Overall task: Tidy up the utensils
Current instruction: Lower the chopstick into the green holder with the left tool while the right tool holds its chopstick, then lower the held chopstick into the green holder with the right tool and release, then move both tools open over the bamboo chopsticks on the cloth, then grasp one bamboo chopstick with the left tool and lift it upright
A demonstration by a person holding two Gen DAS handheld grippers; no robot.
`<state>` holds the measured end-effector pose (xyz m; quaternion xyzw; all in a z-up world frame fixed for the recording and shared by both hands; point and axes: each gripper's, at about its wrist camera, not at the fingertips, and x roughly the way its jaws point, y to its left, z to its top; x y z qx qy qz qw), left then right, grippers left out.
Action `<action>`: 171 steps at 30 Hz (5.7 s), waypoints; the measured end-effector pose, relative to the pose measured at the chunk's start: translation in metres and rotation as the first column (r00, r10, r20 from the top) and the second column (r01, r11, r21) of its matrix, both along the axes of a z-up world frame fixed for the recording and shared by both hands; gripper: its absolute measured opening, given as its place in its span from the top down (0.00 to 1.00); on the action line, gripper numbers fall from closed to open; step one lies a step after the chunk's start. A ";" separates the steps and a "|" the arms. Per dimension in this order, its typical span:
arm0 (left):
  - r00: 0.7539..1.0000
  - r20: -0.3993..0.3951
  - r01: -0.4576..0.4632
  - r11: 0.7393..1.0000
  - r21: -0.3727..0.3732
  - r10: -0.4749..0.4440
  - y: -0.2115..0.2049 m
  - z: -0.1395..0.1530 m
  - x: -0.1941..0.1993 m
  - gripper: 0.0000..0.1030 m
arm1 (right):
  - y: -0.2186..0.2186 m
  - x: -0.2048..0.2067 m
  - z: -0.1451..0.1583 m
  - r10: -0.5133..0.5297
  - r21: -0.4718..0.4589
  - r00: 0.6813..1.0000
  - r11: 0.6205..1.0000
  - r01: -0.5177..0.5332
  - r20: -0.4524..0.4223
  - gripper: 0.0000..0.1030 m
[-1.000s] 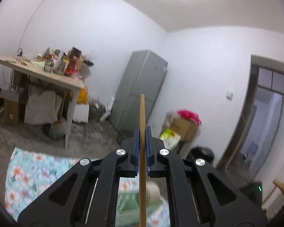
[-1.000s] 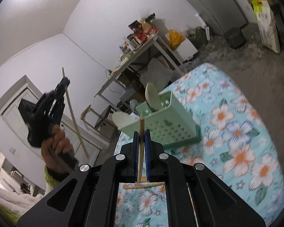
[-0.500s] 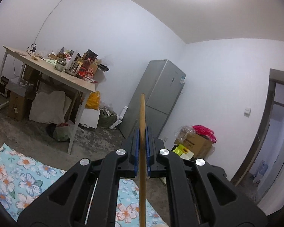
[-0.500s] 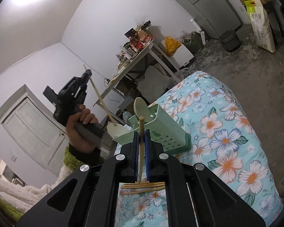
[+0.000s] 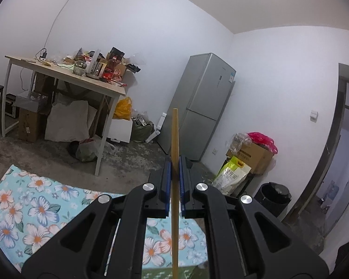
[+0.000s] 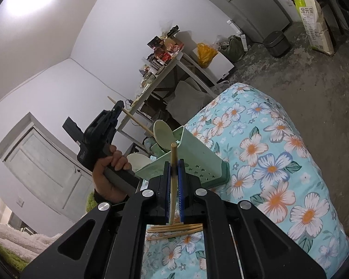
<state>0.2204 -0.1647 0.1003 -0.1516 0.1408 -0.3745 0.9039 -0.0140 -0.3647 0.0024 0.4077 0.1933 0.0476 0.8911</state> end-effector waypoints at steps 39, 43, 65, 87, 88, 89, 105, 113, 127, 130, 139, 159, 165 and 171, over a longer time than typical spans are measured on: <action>0.999 -0.028 0.032 0.964 0.263 -0.025 0.152 -0.046 -0.135 0.14 | 0.015 0.061 0.128 0.019 -0.278 0.980 0.960 0.038 0.199 0.94; 0.999 -0.047 0.036 0.962 0.272 -0.024 0.152 -0.052 -0.136 0.13 | 0.024 0.086 0.125 0.004 -0.351 0.988 0.935 0.050 0.151 0.94; 0.997 -0.072 0.038 0.954 0.298 -0.017 0.149 -0.068 -0.141 0.08 | 0.051 0.169 0.083 0.073 -0.438 0.990 0.891 -0.120 -0.122 0.80; 0.988 -0.148 0.107 0.910 0.401 -0.051 0.136 -0.094 -0.137 0.08 | 0.053 0.060 0.016 -0.031 -0.344 0.980 0.938 -0.040 -0.197 0.43; 0.987 -0.154 0.107 0.903 0.415 -0.046 0.135 -0.098 -0.137 0.08 | 0.057 0.056 0.001 -0.018 -0.325 0.972 0.944 -0.061 -0.233 0.43; 0.986 -0.159 0.106 0.898 0.428 -0.041 0.135 -0.100 -0.137 0.08 | 0.059 0.052 -0.011 -0.012 -0.309 0.965 0.948 -0.072 -0.260 0.43; 0.954 -0.257 0.016 0.829 0.559 0.154 0.157 -0.149 -0.132 0.08 | 0.108 0.046 -0.090 0.183 -0.102 0.902 0.965 -0.240 -0.390 0.43; 0.973 -0.227 0.081 0.845 0.528 0.048 0.155 -0.147 -0.147 0.10 | 0.112 0.055 -0.097 0.205 -0.059 0.891 0.967 -0.249 -0.404 0.50; 0.876 -0.104 0.347 0.466 0.814 -0.470 0.056 -0.162 -0.202 0.71 | 0.065 0.037 -0.089 0.071 -0.048 0.927 0.994 -0.095 -0.369 0.51; 0.866 -0.088 0.305 0.381 0.872 -0.492 0.046 -0.176 -0.205 0.81 | 0.060 0.037 -0.092 0.067 -0.031 0.925 0.996 -0.085 -0.373 0.51; 0.852 -0.093 0.260 0.262 0.929 -0.515 0.031 -0.191 -0.198 0.84 | 0.058 0.039 -0.099 0.082 -0.008 0.924 0.996 -0.092 -0.373 0.51; 0.764 -0.307 0.489 0.198 0.850 -0.567 0.065 -0.188 -0.205 0.95 | 0.049 0.026 -0.091 0.055 -0.008 0.936 0.998 -0.061 -0.347 0.53; 0.747 -0.426 0.621 0.306 0.722 -0.509 0.063 -0.176 -0.185 0.72 | 0.047 0.026 -0.094 0.061 0.008 0.933 0.998 -0.062 -0.353 0.53; 0.723 -0.487 0.670 0.326 0.667 -0.490 0.038 -0.175 -0.174 0.71 | 0.047 0.027 -0.096 0.059 0.017 0.934 0.998 -0.057 -0.353 0.53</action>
